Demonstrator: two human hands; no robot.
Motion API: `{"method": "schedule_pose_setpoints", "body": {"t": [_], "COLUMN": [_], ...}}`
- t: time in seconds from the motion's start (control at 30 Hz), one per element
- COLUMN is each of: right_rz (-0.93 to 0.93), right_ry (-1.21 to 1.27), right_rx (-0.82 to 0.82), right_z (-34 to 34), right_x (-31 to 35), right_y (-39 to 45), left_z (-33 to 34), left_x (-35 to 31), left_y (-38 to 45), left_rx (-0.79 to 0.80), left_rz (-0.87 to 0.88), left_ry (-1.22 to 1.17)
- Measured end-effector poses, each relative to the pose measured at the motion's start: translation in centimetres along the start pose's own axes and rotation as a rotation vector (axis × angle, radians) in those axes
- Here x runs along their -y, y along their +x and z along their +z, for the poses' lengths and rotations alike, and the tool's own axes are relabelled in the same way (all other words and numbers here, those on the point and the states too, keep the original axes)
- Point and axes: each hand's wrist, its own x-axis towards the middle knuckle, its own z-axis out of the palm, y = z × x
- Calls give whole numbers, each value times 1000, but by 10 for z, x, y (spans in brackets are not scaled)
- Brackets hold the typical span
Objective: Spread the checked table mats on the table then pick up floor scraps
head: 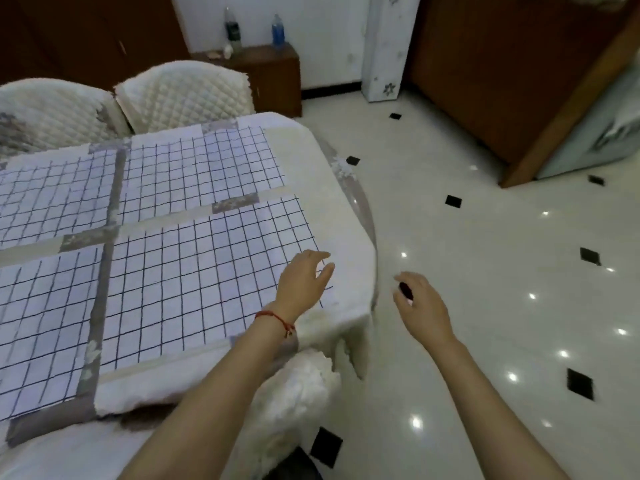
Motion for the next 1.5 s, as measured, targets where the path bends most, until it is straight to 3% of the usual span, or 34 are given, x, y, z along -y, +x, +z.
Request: {"method": "schedule_pose_setpoints", "body": {"t": [0.13,0.27,0.47,0.67,0.83,1.07,1.23,1.5], "right_rz": [120,287,546,775,911,1198,1270,1241], "right_ry": [32,91,177,295,366,465,546,589], "right_rx": [-31,-31,21,35,77,21,-78,-54], "right_z": [-58,-101,-125,-125,-122,-148,-176,-206], "right_x": [-71,-147,-232,-278,-314,-376,-405,-450], "right_y": [-48,-114,-203,-231,-213,-160,-107,0], "left_z": [49,108,175,218,249,283,303,347], "left_x": [-74,-108,-96,-56,-13,-17,-76,-153], "left_y": [-29,-64,-111,-123,-124,-94,-18,122], "left_rx": [77,269,508,611,636,680,661,551], "left_rz": [50,26,-210,-466,-676,-959,-947,-785], "left_ry": [-48,-82,-93,-36,57,-63,-214,-335]}}
